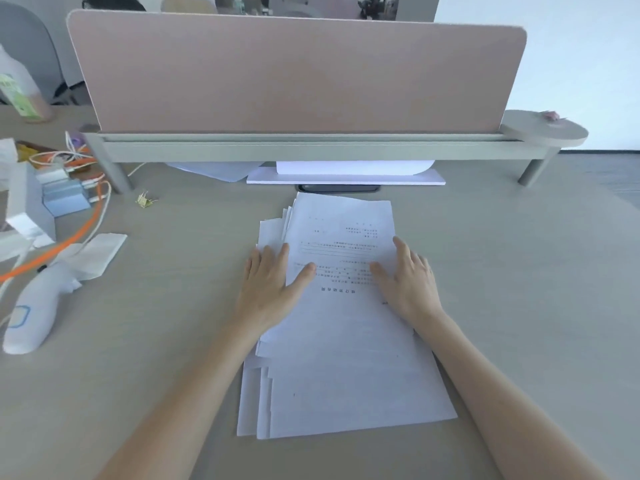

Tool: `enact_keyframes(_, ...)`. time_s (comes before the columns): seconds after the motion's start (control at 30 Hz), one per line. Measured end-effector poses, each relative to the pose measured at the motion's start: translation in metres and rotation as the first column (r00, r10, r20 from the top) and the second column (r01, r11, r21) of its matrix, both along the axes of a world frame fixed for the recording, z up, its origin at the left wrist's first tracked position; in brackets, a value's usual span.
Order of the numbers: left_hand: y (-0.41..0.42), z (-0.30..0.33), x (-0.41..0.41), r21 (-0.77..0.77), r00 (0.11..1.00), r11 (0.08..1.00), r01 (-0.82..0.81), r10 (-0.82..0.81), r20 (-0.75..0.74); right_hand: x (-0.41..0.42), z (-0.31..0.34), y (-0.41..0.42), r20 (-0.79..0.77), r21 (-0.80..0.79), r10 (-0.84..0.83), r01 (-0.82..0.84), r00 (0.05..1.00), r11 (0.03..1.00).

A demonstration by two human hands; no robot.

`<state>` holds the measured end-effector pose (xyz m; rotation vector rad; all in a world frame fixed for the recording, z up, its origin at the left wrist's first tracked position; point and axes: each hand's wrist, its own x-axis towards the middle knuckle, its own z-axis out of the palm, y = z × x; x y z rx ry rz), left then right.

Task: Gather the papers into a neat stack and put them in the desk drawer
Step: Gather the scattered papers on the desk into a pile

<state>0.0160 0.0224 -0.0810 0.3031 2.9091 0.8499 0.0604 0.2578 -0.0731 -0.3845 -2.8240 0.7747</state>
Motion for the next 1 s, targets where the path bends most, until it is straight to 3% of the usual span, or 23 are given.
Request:
enact_keyframes(0.13,0.006,0.013,0.011,0.082,0.999,0.997,0.01,-0.013,0.037,0.005,0.002,-0.003,0.029,-0.092,0.03,-0.027,0.999,0.995)
enact_keyframes(0.2,0.003,0.016,0.014,0.176,0.997,0.982,-0.071,0.067,0.028,0.009,0.003,-0.002,0.019,-0.09,-0.02,0.022,1.0,0.996)
enact_keyframes(0.3,-0.007,0.015,0.013,0.003,0.964,0.97,-0.245,0.244,-0.106,0.013,0.007,-0.003,0.036,0.125,-0.102,0.097,0.994,0.987)
enact_keyframes(0.37,-0.011,0.016,0.016,-0.041,0.96,0.967,-0.252,0.244,-0.134,0.014,0.012,-0.008,0.047,0.15,-0.094,0.086,0.994,0.985)
enact_keyframes(0.6,0.0,0.016,0.029,0.109,0.976,0.985,-0.135,0.151,-0.16,0.021,0.017,-0.021,0.006,0.001,-0.064,0.064,0.998,0.998)
enact_keyframes(0.77,-0.019,0.021,0.02,0.246,0.958,0.944,-0.222,0.258,-0.124,0.022,0.025,-0.013,0.044,-0.053,-0.112,0.114,0.993,0.992)
enact_keyframes(1.0,-0.034,0.014,0.003,0.193,0.968,0.95,-0.244,0.252,-0.018,0.014,0.031,-0.013,0.069,-0.077,-0.083,0.089,0.994,0.993)
